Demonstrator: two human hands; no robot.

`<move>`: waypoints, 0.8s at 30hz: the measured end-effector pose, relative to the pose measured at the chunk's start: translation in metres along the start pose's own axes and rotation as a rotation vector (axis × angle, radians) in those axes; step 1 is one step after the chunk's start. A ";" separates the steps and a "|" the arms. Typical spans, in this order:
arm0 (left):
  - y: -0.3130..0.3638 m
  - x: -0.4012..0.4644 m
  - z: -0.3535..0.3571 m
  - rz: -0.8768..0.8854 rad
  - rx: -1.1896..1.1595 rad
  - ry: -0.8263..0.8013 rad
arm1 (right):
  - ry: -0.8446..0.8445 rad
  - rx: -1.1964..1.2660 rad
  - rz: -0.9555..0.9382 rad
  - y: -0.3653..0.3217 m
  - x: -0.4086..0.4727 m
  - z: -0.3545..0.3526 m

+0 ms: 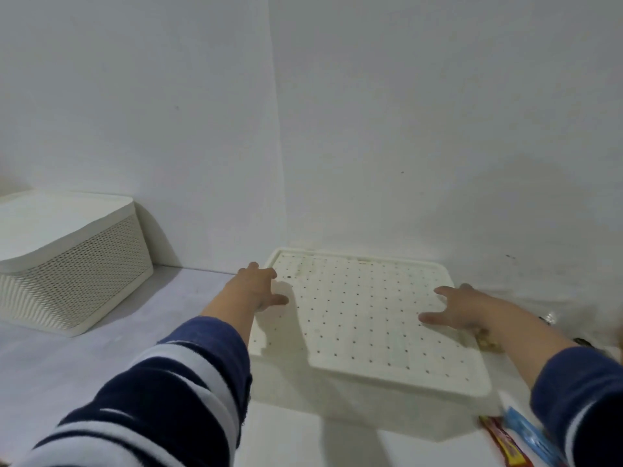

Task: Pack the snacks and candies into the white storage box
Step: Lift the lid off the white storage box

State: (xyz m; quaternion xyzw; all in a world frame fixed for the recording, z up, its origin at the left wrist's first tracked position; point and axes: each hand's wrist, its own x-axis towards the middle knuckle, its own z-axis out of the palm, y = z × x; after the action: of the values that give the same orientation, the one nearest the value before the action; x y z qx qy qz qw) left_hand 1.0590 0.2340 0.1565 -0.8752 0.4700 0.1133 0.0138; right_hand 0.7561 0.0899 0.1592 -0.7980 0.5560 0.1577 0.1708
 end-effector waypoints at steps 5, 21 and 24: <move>-0.012 0.031 0.009 -0.074 -0.131 -0.126 | -0.077 -0.040 0.079 -0.006 0.024 -0.001; -0.029 -0.006 -0.030 0.046 -0.340 0.113 | 0.169 0.137 0.207 -0.017 -0.045 -0.025; -0.044 -0.048 -0.015 0.048 -0.374 0.111 | 0.161 0.185 0.220 -0.020 -0.081 -0.002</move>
State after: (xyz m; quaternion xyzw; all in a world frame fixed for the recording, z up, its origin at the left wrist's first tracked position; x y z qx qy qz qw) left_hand 1.0724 0.2956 0.1779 -0.8560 0.4615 0.1506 -0.1779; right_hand 0.7484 0.1636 0.1986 -0.7232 0.6641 0.0590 0.1801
